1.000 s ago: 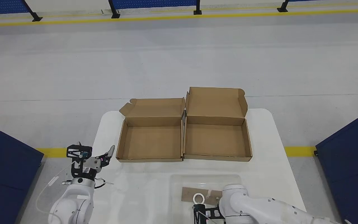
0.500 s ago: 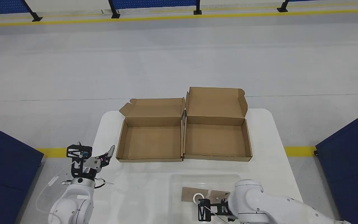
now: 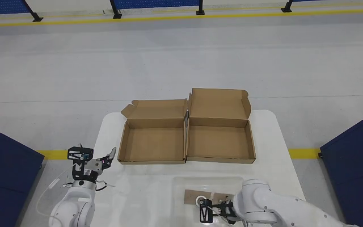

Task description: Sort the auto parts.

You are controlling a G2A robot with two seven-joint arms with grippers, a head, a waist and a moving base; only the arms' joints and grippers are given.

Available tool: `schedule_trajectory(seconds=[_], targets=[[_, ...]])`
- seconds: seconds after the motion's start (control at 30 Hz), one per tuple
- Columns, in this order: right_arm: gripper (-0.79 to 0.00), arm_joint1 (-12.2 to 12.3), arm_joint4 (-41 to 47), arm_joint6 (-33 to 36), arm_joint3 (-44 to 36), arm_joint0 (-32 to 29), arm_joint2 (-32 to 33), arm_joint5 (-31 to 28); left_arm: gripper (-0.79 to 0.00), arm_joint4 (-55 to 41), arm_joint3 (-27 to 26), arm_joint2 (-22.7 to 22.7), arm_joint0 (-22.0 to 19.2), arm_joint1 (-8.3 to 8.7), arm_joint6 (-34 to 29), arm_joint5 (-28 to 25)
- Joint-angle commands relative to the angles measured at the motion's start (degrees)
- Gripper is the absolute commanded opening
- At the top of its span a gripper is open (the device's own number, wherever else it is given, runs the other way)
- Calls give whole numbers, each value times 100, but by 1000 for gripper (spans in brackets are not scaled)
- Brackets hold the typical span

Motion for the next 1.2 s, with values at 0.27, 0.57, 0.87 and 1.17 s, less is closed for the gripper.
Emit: schedule_trajectory(seconds=[0.27,0.57,0.87,1.17], targets=[[-785,488,1918,-1397,522,-517,1404,-1297,0,0,0,0,0,0,0,0],[-785,787,2886,-2122,1004,-1141,2146,-2251,0,0,0,0,0,0,0,0],[-785,787,2886,-2122,1004,-1141,2146,-2251,0,0,0,0,0,0,0,0],[-785,822,4245,-2636,1829,-1220,2241,-3174,0,0,0,0,0,0,0,0]])
